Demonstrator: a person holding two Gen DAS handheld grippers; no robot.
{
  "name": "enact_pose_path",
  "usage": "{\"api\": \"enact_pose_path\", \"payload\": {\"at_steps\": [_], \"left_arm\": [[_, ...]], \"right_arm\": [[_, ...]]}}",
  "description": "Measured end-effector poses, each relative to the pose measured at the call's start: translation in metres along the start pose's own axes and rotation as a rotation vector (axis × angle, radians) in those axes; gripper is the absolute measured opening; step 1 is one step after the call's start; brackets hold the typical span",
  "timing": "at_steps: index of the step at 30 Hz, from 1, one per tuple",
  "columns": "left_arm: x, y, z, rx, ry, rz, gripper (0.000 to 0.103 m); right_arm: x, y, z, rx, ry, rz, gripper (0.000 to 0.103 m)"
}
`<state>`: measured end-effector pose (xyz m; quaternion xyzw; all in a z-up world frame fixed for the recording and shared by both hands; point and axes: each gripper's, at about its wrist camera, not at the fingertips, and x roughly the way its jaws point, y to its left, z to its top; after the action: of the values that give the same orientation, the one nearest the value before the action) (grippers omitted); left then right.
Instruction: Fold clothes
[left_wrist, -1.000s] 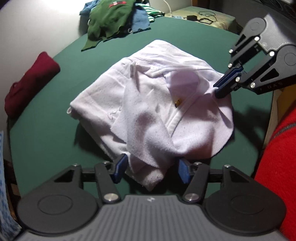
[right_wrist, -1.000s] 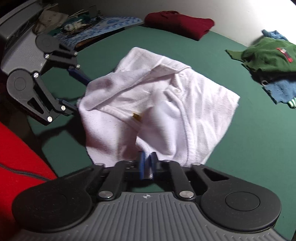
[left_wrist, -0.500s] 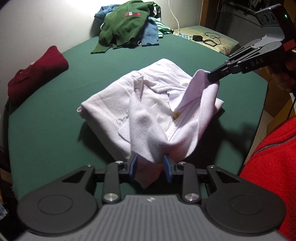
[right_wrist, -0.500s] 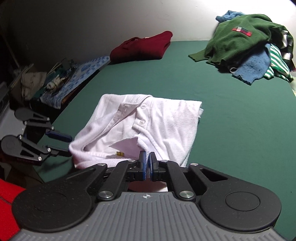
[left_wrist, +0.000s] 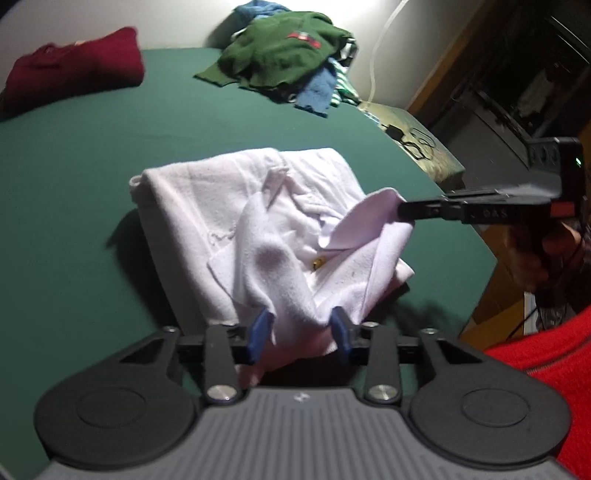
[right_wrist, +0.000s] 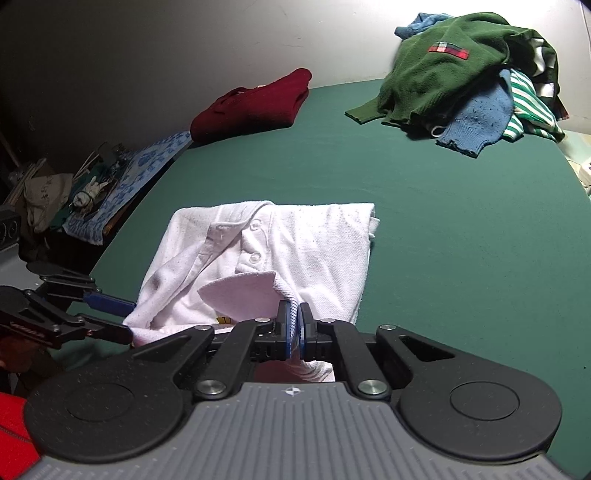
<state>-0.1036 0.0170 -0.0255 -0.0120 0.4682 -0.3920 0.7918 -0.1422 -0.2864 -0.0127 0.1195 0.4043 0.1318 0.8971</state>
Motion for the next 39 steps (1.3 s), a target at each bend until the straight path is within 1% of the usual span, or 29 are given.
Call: {"api": "enact_pose_path", "payload": {"at_steps": [1, 2, 3, 5, 8, 9, 12, 13, 15, 16, 17, 18, 20, 21, 22, 23, 24, 25, 26, 27, 28, 29, 30, 31, 32, 33, 36, 38, 39], "left_arm": [[-0.001, 0.001, 0.001, -0.013, -0.012, 0.003, 0.011], [-0.004, 0.001, 0.002, -0.023, -0.034, 0.009, 0.006], [-0.007, 0.002, 0.004, -0.033, -0.055, 0.016, 0.005], [-0.014, 0.004, 0.007, -0.053, -0.096, 0.027, 0.004], [-0.023, 0.008, 0.012, -0.084, -0.123, 0.010, 0.005], [-0.025, 0.010, 0.013, -0.083, -0.132, 0.027, 0.007], [-0.029, 0.015, 0.018, -0.082, -0.155, 0.076, 0.006], [-0.027, 0.018, 0.020, -0.093, -0.152, 0.086, 0.005], [-0.022, 0.021, 0.023, -0.082, -0.130, 0.103, 0.005], [-0.020, 0.020, 0.023, -0.067, -0.119, 0.112, 0.005], [-0.021, 0.014, 0.022, -0.013, -0.111, 0.127, 0.005], [-0.022, 0.007, 0.019, 0.050, -0.098, 0.139, 0.006], [-0.023, -0.009, 0.013, 0.178, -0.057, 0.150, 0.023], [-0.023, -0.016, 0.010, 0.237, -0.035, 0.156, 0.039], [-0.022, -0.023, 0.006, 0.292, -0.019, 0.163, 0.049], [-0.019, -0.031, 0.002, 0.348, -0.004, 0.171, 0.053], [-0.016, -0.036, -0.001, 0.391, 0.014, 0.178, 0.057], [-0.012, -0.040, -0.005, 0.431, 0.032, 0.186, 0.061], [-0.005, -0.044, -0.009, 0.462, 0.050, 0.203, 0.063], [0.002, -0.044, -0.011, 0.479, 0.062, 0.224, 0.064], [0.009, -0.044, -0.012, 0.477, 0.067, 0.247, 0.062], [0.014, -0.042, -0.012, 0.462, 0.063, 0.270, 0.060], [0.017, -0.041, -0.011, 0.445, 0.057, 0.288, 0.051], [0.017, -0.039, -0.009, 0.422, 0.042, 0.289, 0.049], [0.016, -0.036, -0.007, 0.399, 0.028, 0.290, 0.049], [0.015, -0.034, -0.004, 0.378, 0.014, 0.291, 0.049], [0.012, -0.032, 0.002, 0.366, -0.019, 0.315, 0.049], [0.012, -0.030, 0.007, 0.357, -0.033, 0.341, 0.049], [0.011, -0.028, 0.010, 0.337, -0.044, 0.353, 0.050]], "right_arm": [[0.001, -0.001, 0.000, 0.005, -0.002, -0.010, 0.004], [0.002, -0.002, 0.000, 0.011, -0.004, -0.018, 0.004], [0.002, -0.003, 0.001, 0.021, -0.007, -0.021, 0.004], [0.003, -0.006, 0.001, 0.038, -0.014, -0.028, 0.004], [0.003, -0.007, 0.003, 0.047, -0.030, -0.032, 0.004], [0.003, -0.008, 0.004, 0.050, -0.034, -0.037, 0.004], [0.006, -0.013, 0.008, 0.084, -0.052, -0.054, 0.004], [0.010, -0.015, 0.009, 0.098, -0.055, -0.055, 0.004], [0.017, -0.019, 0.012, 0.125, -0.060, -0.060, 0.004], [0.021, -0.019, 0.012, 0.131, -0.063, -0.076, 0.004], [0.025, -0.019, 0.013, 0.137, -0.067, -0.089, 0.004], [0.029, -0.020, 0.013, 0.147, -0.071, -0.103, 0.004], [0.037, -0.023, 0.013, 0.182, -0.064, -0.112, 0.004], [0.040, -0.024, 0.013, 0.191, -0.058, -0.110, 0.005], [0.043, -0.023, 0.012, 0.177, -0.052, -0.107, 0.006], [0.045, -0.021, 0.011, 0.158, -0.048, -0.108, 0.008], [0.045, -0.016, 0.011, 0.117, -0.050, -0.121, 0.012], [0.042, -0.010, 0.011, 0.050, -0.059, -0.136, 0.012], [0.038, -0.003, 0.010, -0.017, -0.069, -0.152, 0.012], [0.034, 0.003, 0.010, -0.084, -0.081, -0.165, 0.015], [0.026, 0.010, 0.010, -0.151, -0.103, -0.169, 0.019], [0.018, 0.016, 0.009, -0.216, -0.123, -0.169, 0.021], [0.011, 0.022, 0.009, -0.279, -0.132, -0.152, 0.023], [0.006, 0.030, 0.007, -0.354, -0.127, -0.122, 0.026], [0.001, 0.037, 0.005, -0.429, -0.122, -0.092, 0.029], [-0.003, 0.045, 0.002, -0.508, -0.116, -0.066, 0.036], [0.001, 0.074, -0.018, -0.782, -0.097, -0.030, 0.037], [0.013, 0.090, -0.032, -0.912, -0.093, -0.031, 0.037], [0.018, 0.095, -0.037, -0.958, -0.082, -0.016, 0.037]]}}
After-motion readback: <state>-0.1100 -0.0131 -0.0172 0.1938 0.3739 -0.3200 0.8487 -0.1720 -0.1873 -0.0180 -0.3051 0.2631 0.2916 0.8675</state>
